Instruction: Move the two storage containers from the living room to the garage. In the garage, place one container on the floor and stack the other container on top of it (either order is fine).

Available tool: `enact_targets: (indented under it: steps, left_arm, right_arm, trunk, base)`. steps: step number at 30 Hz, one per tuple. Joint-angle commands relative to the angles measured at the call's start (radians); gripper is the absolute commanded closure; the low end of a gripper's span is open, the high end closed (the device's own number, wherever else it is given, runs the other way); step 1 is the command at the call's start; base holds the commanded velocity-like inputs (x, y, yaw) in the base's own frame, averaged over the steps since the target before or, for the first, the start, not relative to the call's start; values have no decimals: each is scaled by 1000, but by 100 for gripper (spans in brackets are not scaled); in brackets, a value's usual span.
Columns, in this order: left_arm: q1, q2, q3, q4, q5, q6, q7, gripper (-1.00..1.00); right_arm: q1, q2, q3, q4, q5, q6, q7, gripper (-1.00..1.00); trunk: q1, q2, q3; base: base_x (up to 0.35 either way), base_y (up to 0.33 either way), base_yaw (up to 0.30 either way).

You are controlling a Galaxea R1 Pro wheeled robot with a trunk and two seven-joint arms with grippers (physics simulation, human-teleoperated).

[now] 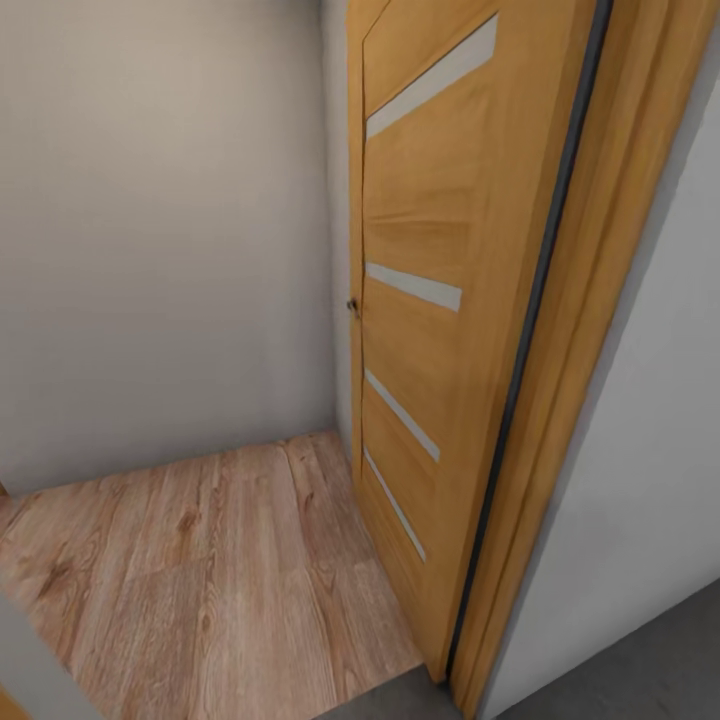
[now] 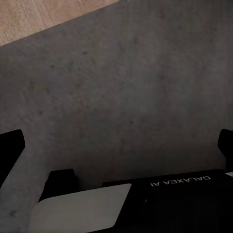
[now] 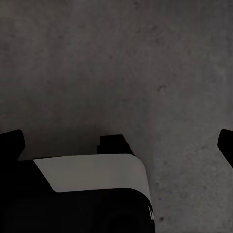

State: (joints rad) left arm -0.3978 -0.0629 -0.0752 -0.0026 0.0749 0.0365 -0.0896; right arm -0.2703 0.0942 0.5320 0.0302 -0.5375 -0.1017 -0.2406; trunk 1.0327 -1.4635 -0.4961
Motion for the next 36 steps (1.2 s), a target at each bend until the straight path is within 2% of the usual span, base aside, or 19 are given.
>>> enact_targets:
  steps: [1, 23, 36]
  left_arm:
    - [-1, 0, -8, 0, 8, 4, -2, -100]
    - [0, 2, -8, 0, 8, 5, -2, -100]
    - [0, 3, -8, 0, 8, 4, -2, -100]
  right_arm:
    - [-1, 1, 9, 3, -10, -6, 0, -100]
    - [-1, 2, 9, 3, -10, -2, 0, -100]
    - [-1, 1, 9, 3, -9, -4, 0, -100]
  trunk:
    - [0, -1, -1]
    - [0, -1, -1]
    - [0, -1, -3]
  base:
    - [86, 0, 0]
    - [290, 0, 2]
    - [67, 0, 239]
